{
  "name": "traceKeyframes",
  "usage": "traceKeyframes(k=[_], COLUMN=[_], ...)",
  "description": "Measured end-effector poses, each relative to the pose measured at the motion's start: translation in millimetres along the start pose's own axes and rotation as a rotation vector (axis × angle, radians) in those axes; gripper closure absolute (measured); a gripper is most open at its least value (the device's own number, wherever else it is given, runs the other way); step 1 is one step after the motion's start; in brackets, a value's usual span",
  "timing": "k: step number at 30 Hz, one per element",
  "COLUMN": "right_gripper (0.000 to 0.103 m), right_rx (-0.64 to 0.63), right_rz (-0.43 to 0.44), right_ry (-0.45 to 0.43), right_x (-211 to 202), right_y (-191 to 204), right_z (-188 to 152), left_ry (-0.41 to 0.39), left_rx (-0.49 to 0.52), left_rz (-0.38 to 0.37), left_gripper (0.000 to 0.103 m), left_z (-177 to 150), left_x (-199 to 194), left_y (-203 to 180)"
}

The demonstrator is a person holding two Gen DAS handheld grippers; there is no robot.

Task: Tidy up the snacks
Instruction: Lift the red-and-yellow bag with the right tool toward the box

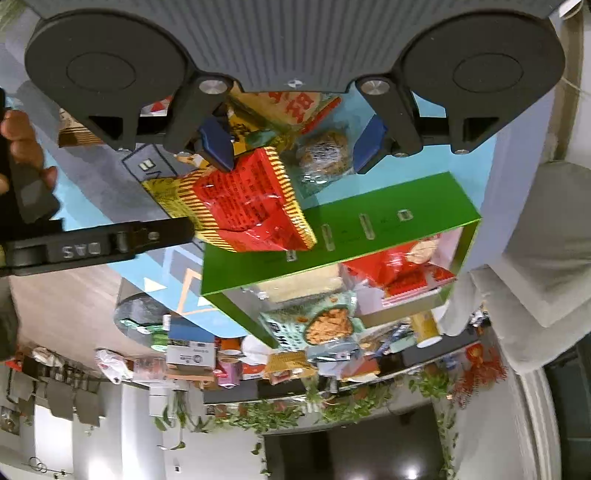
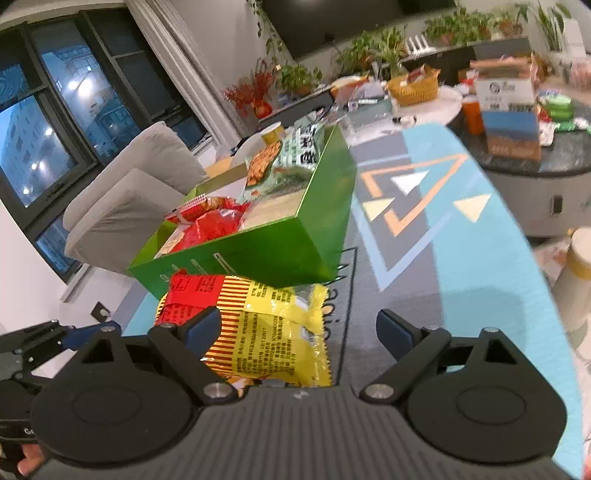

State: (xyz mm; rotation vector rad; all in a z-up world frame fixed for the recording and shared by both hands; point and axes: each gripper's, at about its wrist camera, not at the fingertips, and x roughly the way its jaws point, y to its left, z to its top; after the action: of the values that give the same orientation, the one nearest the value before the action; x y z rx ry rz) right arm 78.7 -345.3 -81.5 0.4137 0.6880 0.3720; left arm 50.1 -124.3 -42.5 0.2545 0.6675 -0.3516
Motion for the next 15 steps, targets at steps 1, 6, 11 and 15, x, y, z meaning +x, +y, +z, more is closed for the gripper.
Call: traceKeyframes(k=[1, 6, 11, 15], right_gripper=[0.057, 0.057, 0.057, 0.057], right_rx=[0.005, 0.041, 0.086, 0.111], right_rz=[0.005, 0.028, 0.079, 0.126], right_ry=[0.007, 0.041, 0.053, 0.070], right_x=[2.6, 11.6, 18.0, 20.8], right_y=[0.3, -1.3, -5.4, -5.8], right_z=[0.2, 2.5, 7.0, 8.2], left_ry=[0.000, 0.007, 0.011, 0.003], left_rx=[0.001, 0.016, 0.014, 0.022], left_rz=[-0.017, -0.063, -0.083, -0.092], left_gripper=[0.034, 0.034, 0.034, 0.038], left_z=[0.5, 6.3, 9.4, 10.9], left_x=[0.3, 8.5, 18.5, 22.6], left_y=[-0.6, -4.4, -2.8, 0.6])
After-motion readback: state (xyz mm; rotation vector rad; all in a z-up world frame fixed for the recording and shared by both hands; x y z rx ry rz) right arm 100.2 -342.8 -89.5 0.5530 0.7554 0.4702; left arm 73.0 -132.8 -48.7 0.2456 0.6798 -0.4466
